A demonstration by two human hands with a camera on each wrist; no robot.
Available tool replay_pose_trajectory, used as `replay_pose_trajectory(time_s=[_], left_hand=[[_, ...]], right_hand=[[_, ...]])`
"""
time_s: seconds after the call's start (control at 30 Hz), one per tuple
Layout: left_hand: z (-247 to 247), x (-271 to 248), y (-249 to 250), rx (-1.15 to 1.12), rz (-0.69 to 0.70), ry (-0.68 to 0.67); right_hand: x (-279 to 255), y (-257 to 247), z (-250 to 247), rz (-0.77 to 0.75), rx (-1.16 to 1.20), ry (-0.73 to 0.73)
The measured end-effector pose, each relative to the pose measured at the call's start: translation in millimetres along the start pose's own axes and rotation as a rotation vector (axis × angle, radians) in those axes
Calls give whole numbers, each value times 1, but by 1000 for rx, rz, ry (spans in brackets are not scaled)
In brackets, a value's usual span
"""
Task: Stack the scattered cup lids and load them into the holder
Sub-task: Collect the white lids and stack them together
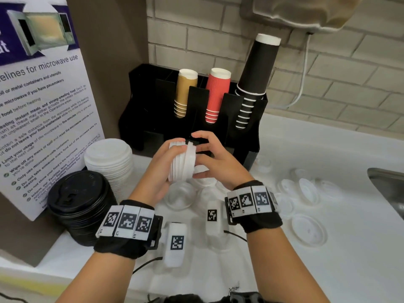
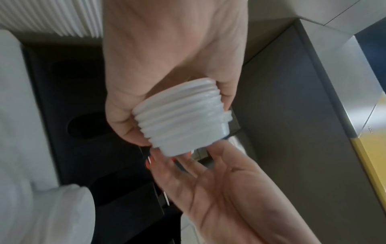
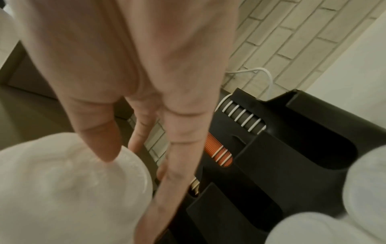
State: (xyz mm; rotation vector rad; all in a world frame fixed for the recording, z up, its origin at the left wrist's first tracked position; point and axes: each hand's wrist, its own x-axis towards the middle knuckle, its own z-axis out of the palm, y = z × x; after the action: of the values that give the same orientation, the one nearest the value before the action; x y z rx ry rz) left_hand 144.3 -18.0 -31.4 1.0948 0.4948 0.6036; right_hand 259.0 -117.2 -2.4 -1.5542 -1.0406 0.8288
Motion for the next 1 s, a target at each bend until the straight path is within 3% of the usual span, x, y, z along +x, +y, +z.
replay_pose_trajectory(time_s=[0.13, 0.37, 0.63, 0.77, 0.9, 0.97, 1.0], left_hand=[[3, -1, -3, -98, -1, 39], [3, -7, 3, -122, -61, -37], [8, -8, 3, -153, -25, 85], [2, -8, 0, -83, -24, 20], [-5, -4, 3, -75, 21, 58], [-8, -1, 8, -111, 58, 122], [-9, 0, 10, -126, 78, 143]], right_hand=[[-5, 5, 6, -18, 139, -3], [-8, 6, 4, -121, 53, -25], [-5, 7, 12, -195, 9, 37], [-3, 10, 12, -212, -29, 23], [5, 14, 10, -105, -17, 147], [9, 19, 9, -31, -185, 166], [10, 23, 10, -5, -324, 88]])
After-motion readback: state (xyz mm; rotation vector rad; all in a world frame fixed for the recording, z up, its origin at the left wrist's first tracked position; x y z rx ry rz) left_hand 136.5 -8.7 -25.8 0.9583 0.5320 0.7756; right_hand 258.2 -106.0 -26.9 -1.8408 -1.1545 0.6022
